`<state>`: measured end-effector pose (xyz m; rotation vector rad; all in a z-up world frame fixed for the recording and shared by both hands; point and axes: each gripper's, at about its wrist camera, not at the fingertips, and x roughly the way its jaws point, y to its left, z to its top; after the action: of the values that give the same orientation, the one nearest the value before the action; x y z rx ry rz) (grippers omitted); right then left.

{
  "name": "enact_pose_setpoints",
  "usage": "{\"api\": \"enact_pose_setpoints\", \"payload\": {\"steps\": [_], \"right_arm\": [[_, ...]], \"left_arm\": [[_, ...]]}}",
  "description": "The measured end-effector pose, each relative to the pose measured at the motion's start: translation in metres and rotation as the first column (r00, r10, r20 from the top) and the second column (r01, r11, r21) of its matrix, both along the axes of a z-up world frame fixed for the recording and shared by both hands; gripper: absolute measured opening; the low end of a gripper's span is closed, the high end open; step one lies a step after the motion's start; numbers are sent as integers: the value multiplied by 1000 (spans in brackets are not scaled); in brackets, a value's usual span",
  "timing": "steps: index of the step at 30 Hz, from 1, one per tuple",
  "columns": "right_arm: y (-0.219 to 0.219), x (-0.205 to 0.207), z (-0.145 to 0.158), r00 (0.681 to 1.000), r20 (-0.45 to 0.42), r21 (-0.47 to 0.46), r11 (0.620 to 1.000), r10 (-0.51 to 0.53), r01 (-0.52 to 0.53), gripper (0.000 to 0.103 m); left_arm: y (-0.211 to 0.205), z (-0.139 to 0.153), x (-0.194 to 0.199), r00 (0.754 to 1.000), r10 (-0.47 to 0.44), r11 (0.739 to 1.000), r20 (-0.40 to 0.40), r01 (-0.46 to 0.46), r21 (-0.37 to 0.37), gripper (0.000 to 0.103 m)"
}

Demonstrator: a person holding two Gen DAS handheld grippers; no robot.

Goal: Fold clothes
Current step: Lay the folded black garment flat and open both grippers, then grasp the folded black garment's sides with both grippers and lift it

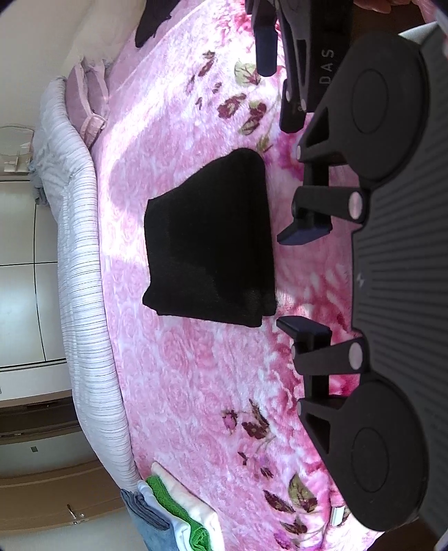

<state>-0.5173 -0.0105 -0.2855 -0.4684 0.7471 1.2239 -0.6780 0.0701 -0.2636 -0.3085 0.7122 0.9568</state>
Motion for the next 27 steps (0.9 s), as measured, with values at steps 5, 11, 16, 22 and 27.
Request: {"api": "enact_pose_setpoints", "payload": {"steps": [5,11,16,22,27], "right_arm": [[-5,-2,4,1000,22,14,1000,3,-3,72],[-3,-1,2,999,32,11,1000,5,-5,72],[5,2,-6,1000,21,-13,1000,10,-10,72],[19,16,-26,999,-29,-67,998,17,-19,72],[27,53,-37,994,-107,-80,997,-26,18,72]], "left_arm": [[-2,1,-4,1000,4,1000,13,-4,-8,43],[0,-2,-4,1000,4,1000,15,-3,-26,44],[9,-11,-1,1000,10,998,11,-9,-58,44],[41,-25,-7,998,6,989,64,4,-151,44],[100,-27,-36,974,69,958,218,-4,-286,47]]}}
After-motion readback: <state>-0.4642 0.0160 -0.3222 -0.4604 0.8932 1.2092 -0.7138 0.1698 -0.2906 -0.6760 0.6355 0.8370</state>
